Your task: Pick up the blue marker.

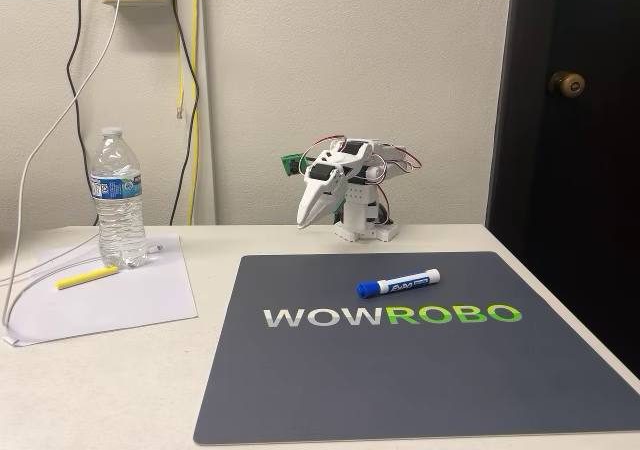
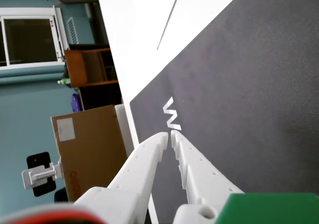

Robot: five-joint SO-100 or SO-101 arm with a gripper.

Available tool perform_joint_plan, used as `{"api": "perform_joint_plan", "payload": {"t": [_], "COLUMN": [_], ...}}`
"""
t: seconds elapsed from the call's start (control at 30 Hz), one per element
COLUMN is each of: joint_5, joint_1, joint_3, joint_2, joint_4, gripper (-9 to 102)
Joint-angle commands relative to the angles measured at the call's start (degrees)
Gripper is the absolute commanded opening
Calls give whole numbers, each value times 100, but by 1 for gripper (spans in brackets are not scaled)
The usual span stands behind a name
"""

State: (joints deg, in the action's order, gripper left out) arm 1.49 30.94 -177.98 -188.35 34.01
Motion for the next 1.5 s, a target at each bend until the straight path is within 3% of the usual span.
{"api": "perform_joint_plan", "payload": {"t": [0.0,1.27,1.47], "joint_5": [44,141,132], "joint_1": [35,-281,-396], "joint_3": [9,580,1345], "joint_2": [-44,-18,976], "joint_4": [-105,185,193], "gripper": [0,0,0]}}
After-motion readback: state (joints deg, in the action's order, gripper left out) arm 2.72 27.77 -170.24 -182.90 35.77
